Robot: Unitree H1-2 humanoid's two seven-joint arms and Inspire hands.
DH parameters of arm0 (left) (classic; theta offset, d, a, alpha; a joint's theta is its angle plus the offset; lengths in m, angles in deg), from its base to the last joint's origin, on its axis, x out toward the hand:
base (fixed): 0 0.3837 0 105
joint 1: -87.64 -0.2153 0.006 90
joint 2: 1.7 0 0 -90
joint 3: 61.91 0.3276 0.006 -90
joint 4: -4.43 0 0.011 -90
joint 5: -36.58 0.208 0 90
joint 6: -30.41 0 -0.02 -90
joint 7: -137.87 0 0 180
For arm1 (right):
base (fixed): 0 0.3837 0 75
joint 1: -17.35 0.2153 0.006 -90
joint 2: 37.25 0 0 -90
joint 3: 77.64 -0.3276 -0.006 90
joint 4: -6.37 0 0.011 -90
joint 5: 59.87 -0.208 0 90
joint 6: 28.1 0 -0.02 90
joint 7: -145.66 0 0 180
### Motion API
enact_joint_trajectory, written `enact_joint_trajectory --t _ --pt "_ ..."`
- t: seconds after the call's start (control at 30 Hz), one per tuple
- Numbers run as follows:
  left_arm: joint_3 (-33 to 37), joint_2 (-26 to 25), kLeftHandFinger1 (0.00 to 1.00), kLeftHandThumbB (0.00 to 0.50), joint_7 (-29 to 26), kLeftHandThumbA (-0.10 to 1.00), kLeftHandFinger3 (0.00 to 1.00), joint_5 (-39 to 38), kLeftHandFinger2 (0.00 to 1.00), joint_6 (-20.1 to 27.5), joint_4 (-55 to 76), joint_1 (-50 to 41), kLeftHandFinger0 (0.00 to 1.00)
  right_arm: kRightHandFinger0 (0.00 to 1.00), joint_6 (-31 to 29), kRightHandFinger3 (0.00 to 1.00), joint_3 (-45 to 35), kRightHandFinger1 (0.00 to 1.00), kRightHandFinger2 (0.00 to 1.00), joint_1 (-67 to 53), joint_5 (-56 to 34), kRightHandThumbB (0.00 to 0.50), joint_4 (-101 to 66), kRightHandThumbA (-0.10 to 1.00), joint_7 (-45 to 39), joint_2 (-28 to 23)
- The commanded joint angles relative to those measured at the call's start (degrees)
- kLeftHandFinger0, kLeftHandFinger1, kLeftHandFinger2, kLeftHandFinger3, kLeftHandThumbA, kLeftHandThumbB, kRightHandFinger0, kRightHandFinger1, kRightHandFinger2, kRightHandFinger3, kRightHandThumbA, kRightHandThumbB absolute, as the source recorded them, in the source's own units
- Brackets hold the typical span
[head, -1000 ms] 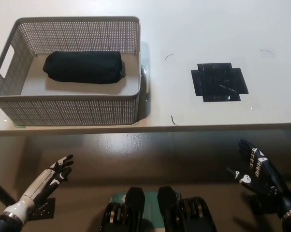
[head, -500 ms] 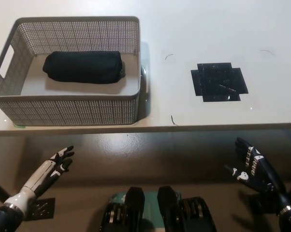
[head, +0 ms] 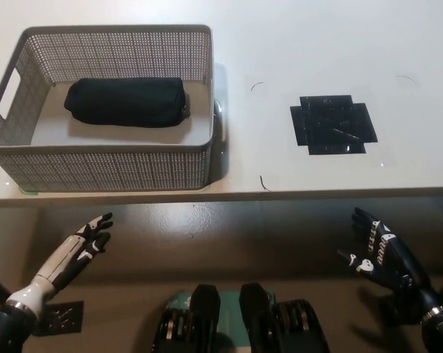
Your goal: Use the right hand to pick up the pencil case on the right hand side and put it into a grey container on the left side
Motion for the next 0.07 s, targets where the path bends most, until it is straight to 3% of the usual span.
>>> enact_joint_trajectory --t 0.0,0.03 --pt "-0.9 -1.7 0.92 0.437 -1.6 1.00 1.00 -0.2 1.00 0.9 0.6 1.0 0.84 1.00 -1.2 1.00 -0.2 1.00 1.00 2.3 -2.3 0.320 0.0 1.00 -2.8 0.0" --pt "-0.9 -1.7 0.93 0.442 -1.6 1.00 1.00 -0.3 1.00 0.9 0.5 1.0 0.84 1.00 -1.2 1.00 -0.2 1.00 1.00 2.3 -2.2 0.323 0.0 1.00 -2.8 0.0"
